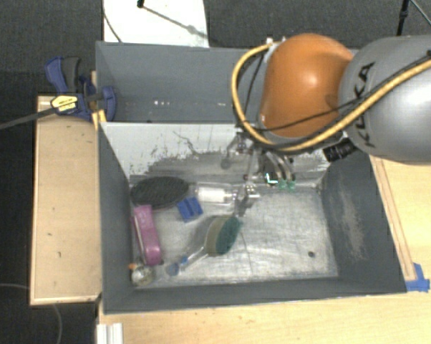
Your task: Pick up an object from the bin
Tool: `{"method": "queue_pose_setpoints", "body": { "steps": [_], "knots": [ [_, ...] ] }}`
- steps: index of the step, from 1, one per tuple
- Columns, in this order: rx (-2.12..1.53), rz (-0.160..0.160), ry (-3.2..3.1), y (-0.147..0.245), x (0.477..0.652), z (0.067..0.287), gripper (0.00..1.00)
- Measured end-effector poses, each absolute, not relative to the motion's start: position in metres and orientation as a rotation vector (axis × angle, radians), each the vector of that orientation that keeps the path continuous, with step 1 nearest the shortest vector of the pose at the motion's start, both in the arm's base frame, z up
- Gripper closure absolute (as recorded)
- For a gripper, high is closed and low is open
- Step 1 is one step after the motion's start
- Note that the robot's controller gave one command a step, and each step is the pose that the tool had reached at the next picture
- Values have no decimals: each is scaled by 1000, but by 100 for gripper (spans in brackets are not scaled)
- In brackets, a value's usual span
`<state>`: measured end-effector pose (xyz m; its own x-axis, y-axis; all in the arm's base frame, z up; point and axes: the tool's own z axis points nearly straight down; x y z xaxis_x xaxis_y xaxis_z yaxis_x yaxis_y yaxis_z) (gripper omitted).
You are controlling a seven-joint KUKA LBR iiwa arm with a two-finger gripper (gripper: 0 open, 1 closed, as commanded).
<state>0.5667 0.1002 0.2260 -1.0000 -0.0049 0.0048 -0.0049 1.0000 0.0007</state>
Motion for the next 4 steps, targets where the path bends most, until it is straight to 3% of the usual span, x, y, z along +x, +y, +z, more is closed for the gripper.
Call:
{"method": "queue_pose_setpoints", "body": {
  "steps": [1, 2, 3, 4],
  "knots": [
    [211, -7, -3148, 125, 588, 110, 0],
    [471, -2, -3108, 161, 564, 72, 0],
    [1222, -3, -2904, 227, 571, 159, 0],
    [845, -4, -3033, 128, 574, 71, 0]
  ]
}}
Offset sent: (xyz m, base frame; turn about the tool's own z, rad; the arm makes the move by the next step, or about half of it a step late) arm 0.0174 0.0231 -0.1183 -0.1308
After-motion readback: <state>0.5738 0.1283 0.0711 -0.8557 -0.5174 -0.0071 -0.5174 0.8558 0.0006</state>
